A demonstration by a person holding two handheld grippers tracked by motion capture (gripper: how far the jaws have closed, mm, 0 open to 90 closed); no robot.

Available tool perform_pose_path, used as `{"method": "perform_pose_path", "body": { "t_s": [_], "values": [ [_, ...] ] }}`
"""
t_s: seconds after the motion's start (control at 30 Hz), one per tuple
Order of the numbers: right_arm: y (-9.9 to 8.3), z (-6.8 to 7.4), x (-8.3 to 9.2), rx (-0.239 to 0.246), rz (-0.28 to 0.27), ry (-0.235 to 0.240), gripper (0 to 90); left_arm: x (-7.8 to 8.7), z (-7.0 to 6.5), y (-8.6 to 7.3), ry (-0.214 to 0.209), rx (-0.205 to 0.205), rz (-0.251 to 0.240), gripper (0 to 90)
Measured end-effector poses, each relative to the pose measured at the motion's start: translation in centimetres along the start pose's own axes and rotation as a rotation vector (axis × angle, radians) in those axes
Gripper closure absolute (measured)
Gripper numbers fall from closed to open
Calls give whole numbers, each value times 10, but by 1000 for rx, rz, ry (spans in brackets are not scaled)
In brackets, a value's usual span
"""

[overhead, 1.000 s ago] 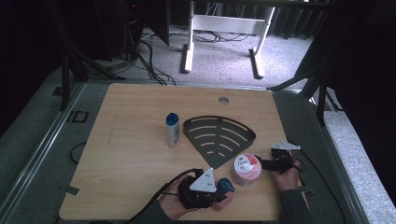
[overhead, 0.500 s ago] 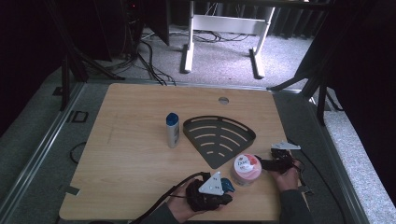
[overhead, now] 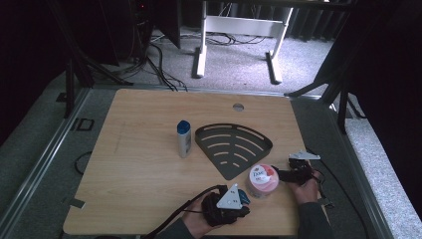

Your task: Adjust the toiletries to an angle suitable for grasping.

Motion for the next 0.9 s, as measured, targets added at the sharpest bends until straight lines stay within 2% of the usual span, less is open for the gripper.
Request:
{"method": "perform_pose_path", "body": {
  "t_s": [0.1,0.3,0.53,0.73,0.9],
  "values": [
    [0,0,0,0,0,0,144,0,1,-1,1,6,2,875],
    [0,0,0,0,0,0,144,3,8,-4,31,16,27,871],
    [0,0,0,0,0,0,144,4,13,-6,39,40,38,877],
    [0,0,0,0,0,0,144,4,14,-6,49,46,48,875],
    [0,0,0,1,0,0,144,1,11,-4,39,48,39,868]
  ]
}}
Point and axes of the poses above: each handheld gripper's, and its own axes: x roughly backward along the jaws, y roughly out of its top, z roughly to its left, the point moved 6 cm from there along -x, roughly forward along the jaws, and after that the axes turned 11 degrees about y, right-handed, at the moved point
